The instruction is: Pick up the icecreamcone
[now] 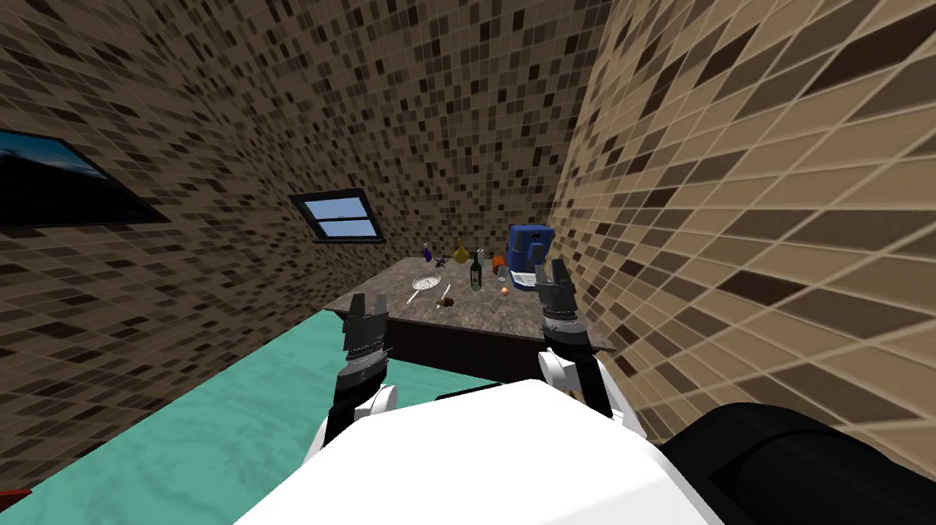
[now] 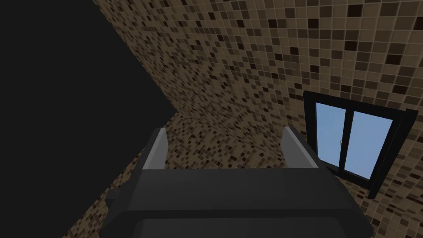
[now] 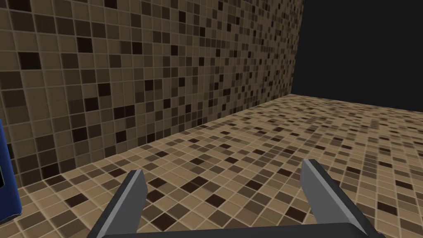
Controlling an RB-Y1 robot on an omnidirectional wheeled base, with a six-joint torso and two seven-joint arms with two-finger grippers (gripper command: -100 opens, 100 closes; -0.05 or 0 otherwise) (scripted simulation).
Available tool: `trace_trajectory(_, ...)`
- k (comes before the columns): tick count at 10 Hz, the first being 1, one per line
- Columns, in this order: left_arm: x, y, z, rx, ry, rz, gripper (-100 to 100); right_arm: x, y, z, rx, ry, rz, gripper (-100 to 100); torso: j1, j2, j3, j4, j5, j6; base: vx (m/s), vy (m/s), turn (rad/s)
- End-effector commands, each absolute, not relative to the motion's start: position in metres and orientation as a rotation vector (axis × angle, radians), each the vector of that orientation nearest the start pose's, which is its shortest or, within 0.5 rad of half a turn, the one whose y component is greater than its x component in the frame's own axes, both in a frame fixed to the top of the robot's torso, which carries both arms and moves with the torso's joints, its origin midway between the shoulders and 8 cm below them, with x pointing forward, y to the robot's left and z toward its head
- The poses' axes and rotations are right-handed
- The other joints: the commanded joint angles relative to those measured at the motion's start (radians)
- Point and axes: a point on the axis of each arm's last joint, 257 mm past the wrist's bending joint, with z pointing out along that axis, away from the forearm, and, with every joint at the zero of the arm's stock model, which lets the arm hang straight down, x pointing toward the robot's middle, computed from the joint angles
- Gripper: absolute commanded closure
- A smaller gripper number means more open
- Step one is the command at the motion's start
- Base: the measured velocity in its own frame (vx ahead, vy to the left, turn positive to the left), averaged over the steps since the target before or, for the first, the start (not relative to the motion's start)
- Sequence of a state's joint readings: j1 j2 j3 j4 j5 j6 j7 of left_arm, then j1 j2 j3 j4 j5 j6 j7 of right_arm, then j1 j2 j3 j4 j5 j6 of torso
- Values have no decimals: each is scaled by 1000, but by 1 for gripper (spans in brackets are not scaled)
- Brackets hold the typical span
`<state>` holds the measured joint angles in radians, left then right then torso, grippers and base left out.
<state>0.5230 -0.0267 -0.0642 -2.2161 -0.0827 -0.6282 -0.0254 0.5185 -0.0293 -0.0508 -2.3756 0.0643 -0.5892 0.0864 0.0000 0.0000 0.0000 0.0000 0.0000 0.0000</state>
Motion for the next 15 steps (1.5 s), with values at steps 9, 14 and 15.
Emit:
trace_trajectory(9, 395, 226, -20, -634, 846, -1308, -100, 305, -273, 75, 421, 575, 1162, 0, -3, 4, 2, 1, -1, 0, -42, -34, -49)
trace_trajectory(14, 415, 223, -36, -682, 918, -1291, -100, 305, -273, 75, 421, 575, 1162, 0, -2, 1, 1, 0, 0, 0, -18, -24, -36)
trace_trajectory(15, 423, 221, -42, -700, 947, -1284, -100, 305, -273, 75, 421, 575, 1162, 0, -1, 1, 1, 0, 0, 0, -17, -25, -52)
